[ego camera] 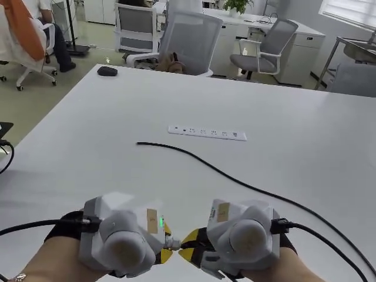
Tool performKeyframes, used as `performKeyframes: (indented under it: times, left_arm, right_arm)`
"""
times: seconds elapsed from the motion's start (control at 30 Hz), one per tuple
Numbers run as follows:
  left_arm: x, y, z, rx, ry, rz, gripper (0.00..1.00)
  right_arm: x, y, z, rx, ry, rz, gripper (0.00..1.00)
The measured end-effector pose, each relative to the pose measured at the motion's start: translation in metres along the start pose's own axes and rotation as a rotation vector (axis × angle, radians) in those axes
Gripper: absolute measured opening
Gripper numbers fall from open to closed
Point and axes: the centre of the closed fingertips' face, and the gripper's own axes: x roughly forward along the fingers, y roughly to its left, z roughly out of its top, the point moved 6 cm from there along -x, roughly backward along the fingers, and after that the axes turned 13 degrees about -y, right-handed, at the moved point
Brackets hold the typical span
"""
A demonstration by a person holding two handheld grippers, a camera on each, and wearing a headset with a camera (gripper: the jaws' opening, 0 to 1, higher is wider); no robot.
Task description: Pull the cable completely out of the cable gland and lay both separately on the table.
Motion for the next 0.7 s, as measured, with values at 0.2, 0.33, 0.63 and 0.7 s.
performKeyframes:
  times: [0.2,0.33,0.63,0.7]
  left_arm:
    - [-0.001,0.0035,-0.0007,-0.013,-0.007,0.015,0.17]
    - [-0.0018,0.0053,-0.0023,-0.014,0.004,0.026,0.17]
    - [-0.0053,0.0092,-0.003,-0.033,0.0,0.048,0.17]
    - [-0.0061,0.0099,-0.0031,-0.035,0.0,0.055,0.17]
  right_arm:
    - [-0.0015,-0.0029,-0.0007,0.003,0.0,-0.016,0.03]
    - [-0.0027,-0.0044,-0.0067,-0.013,0.043,-0.023,0.03]
    - [-0.005,-0.0091,-0.0085,0.0,0.045,-0.043,0.03]
    - [-0.0051,-0.0099,-0.0094,0.01,0.048,-0.048,0.03]
